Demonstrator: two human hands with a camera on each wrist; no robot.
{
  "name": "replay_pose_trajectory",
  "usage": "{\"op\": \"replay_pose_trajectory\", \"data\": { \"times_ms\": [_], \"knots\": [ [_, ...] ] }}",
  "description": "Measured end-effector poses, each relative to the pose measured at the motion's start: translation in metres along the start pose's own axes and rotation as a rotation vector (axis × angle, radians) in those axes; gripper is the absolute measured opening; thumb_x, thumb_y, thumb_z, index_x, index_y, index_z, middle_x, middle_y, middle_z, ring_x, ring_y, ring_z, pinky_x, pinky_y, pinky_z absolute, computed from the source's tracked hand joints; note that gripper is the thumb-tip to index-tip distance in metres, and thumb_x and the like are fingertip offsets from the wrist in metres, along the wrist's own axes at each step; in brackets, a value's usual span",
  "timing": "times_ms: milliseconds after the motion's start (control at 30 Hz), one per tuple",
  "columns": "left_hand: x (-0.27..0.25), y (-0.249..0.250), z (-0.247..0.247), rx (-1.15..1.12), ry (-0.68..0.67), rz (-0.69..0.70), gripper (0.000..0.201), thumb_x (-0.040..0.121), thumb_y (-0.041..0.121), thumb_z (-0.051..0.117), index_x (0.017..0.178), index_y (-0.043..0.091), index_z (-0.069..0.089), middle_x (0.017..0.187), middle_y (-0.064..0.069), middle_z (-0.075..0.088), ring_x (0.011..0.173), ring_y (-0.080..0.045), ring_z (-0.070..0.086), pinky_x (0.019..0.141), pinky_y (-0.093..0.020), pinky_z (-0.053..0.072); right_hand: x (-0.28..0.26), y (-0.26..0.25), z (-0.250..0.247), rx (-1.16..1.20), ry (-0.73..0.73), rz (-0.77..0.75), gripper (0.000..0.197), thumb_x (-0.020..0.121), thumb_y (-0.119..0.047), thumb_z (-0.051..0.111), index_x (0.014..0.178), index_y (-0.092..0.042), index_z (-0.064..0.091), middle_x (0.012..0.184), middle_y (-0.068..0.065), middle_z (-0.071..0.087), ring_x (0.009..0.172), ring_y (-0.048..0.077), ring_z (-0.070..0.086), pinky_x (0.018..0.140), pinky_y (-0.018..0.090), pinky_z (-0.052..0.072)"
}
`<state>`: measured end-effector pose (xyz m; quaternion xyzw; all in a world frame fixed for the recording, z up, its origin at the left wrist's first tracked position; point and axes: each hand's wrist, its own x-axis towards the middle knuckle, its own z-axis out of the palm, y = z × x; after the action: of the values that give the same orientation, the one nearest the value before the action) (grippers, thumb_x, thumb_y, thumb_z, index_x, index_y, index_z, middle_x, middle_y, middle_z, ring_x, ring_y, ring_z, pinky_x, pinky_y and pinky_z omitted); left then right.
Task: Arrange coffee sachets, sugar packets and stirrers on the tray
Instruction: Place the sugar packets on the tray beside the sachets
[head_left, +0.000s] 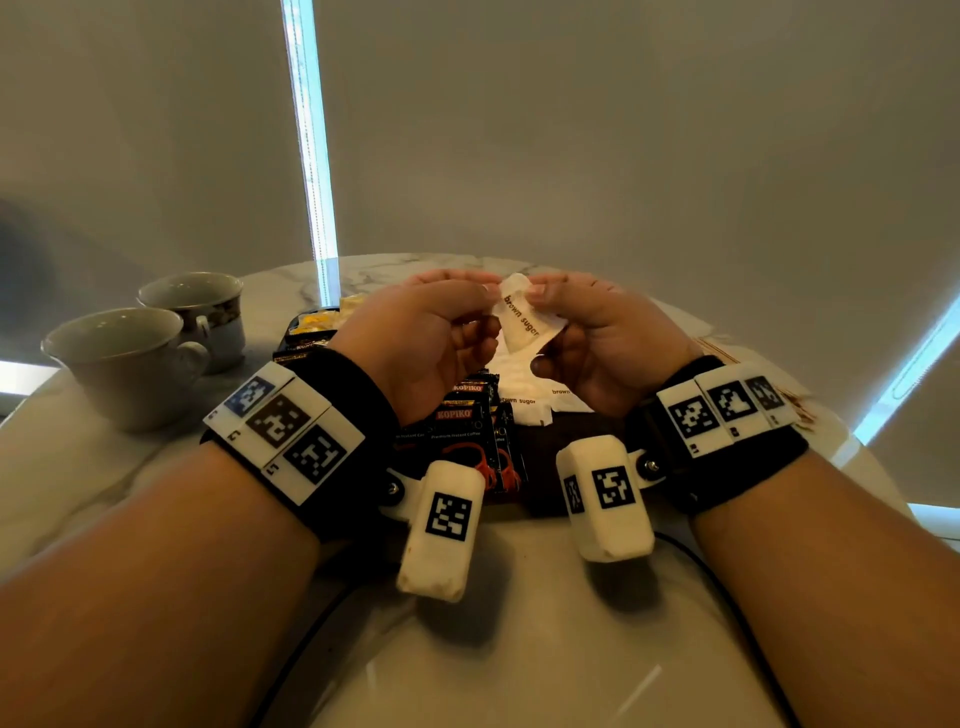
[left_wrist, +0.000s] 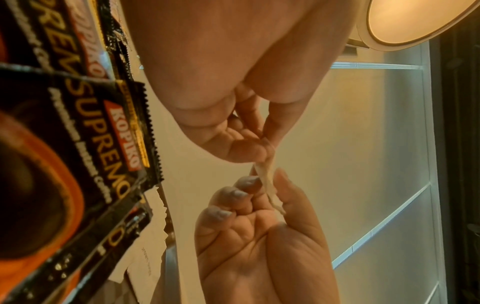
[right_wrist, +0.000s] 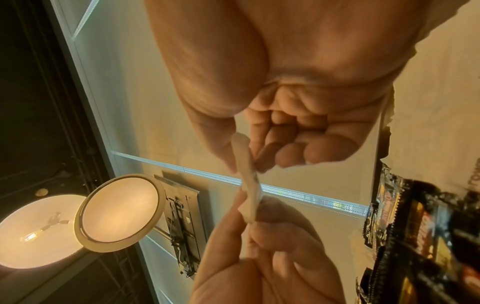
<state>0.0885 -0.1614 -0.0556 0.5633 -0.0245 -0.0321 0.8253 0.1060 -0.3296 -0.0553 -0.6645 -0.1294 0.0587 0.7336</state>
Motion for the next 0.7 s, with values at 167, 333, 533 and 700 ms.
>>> {"op": "replay_pose_trajectory", "data": {
  "times_ms": [167, 333, 533, 700],
  "knots": [
    [0.001, -0.001, -0.001, -0.025, 0.023, 0.014, 0.012, 0.096, -0.001, 0.060, 0.095, 0.011, 0.062, 0.074, -0.009, 0.073, 0.061, -0.016, 0.069, 0.052, -0.023, 0.055, 0.001, -0.001, -0.004, 0.012, 0.040, 0.009, 0.011, 0.096, -0.009, 0.055, 0.100, -0.005, 0.064, 0.076, 0.006, 0.068, 0.067, 0.018, 0.055, 0.057, 0.029, 0.044],
    [-0.001, -0.001, 0.000, 0.060, -0.014, -0.028, 0.016, 0.095, 0.002, 0.060, 0.106, 0.010, 0.068, 0.091, -0.010, 0.072, 0.063, -0.010, 0.062, 0.055, -0.021, 0.050, 0.002, -0.001, -0.004, 0.013, 0.052, 0.016, 0.008, 0.096, -0.006, 0.052, 0.099, -0.005, 0.060, 0.094, 0.015, 0.067, 0.078, 0.023, 0.061, 0.055, 0.028, 0.044],
    [-0.002, 0.000, 0.003, 0.018, -0.027, -0.048, 0.014, 0.096, 0.006, 0.060, 0.108, 0.007, 0.066, 0.078, -0.004, 0.064, 0.058, -0.009, 0.059, 0.049, -0.019, 0.048, 0.005, 0.000, -0.008, 0.039, 0.058, 0.000, 0.010, 0.095, -0.007, 0.051, 0.097, -0.006, 0.060, 0.087, 0.010, 0.067, 0.068, 0.016, 0.061, 0.052, 0.026, 0.042],
    [-0.002, 0.004, 0.000, -0.106, 0.039, -0.068, 0.021, 0.095, 0.018, 0.065, 0.114, 0.012, 0.058, 0.075, 0.000, 0.061, 0.055, -0.011, 0.061, 0.045, -0.020, 0.048, 0.018, -0.002, -0.044, 0.180, 0.210, 0.048, 0.013, 0.093, -0.015, 0.054, 0.099, -0.007, 0.063, 0.077, 0.005, 0.065, 0.057, 0.013, 0.050, 0.043, 0.022, 0.031]
  ]
}}
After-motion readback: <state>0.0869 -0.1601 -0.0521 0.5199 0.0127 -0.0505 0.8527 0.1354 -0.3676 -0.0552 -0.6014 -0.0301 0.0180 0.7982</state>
